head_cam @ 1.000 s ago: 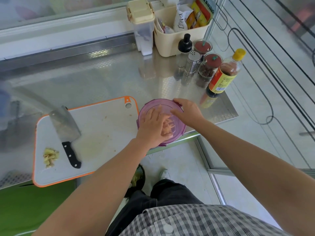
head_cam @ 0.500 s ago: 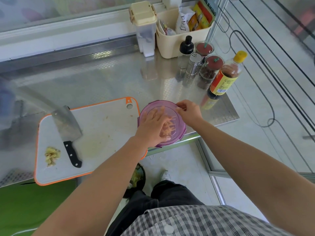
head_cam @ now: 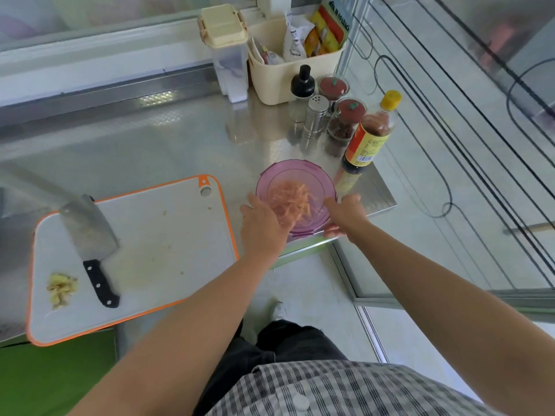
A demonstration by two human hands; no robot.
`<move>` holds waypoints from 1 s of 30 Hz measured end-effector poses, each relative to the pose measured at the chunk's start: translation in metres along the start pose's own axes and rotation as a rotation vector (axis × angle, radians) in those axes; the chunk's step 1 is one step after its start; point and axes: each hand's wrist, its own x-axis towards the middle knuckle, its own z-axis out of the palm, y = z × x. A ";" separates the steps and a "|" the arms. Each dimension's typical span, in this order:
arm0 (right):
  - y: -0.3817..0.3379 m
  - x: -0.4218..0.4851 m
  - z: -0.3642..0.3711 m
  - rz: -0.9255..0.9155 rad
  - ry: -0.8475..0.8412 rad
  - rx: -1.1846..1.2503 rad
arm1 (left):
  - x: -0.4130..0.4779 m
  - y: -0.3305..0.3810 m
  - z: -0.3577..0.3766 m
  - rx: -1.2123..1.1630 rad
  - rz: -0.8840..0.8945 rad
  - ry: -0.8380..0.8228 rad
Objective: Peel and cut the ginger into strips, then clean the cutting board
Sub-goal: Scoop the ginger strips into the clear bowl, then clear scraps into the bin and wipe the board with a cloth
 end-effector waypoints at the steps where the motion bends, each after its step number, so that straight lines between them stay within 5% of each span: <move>1: -0.001 -0.003 -0.001 0.085 -0.138 0.087 | 0.003 0.002 0.001 -0.039 -0.019 -0.021; 4: 0.000 -0.006 -0.004 0.141 -0.316 0.258 | 0.017 0.002 0.003 -0.263 -0.043 -0.050; 9: 0.006 0.014 -0.008 0.087 -0.077 0.394 | 0.028 0.009 -0.002 -0.527 0.001 -0.205; 14: 0.019 0.006 0.005 0.106 0.019 0.513 | 0.024 -0.007 -0.002 -0.458 -0.020 -0.219; 18: 0.040 -0.018 0.049 0.129 -0.048 0.335 | 0.008 -0.061 -0.019 -0.298 -0.067 -0.041; 25: 0.006 -0.075 0.155 -0.258 -0.476 -0.096 | -0.033 -0.189 -0.076 -0.177 -0.273 0.127; 30: -0.009 -0.108 0.241 -0.637 -0.328 -0.351 | -0.065 -0.272 -0.110 -0.139 -0.429 0.340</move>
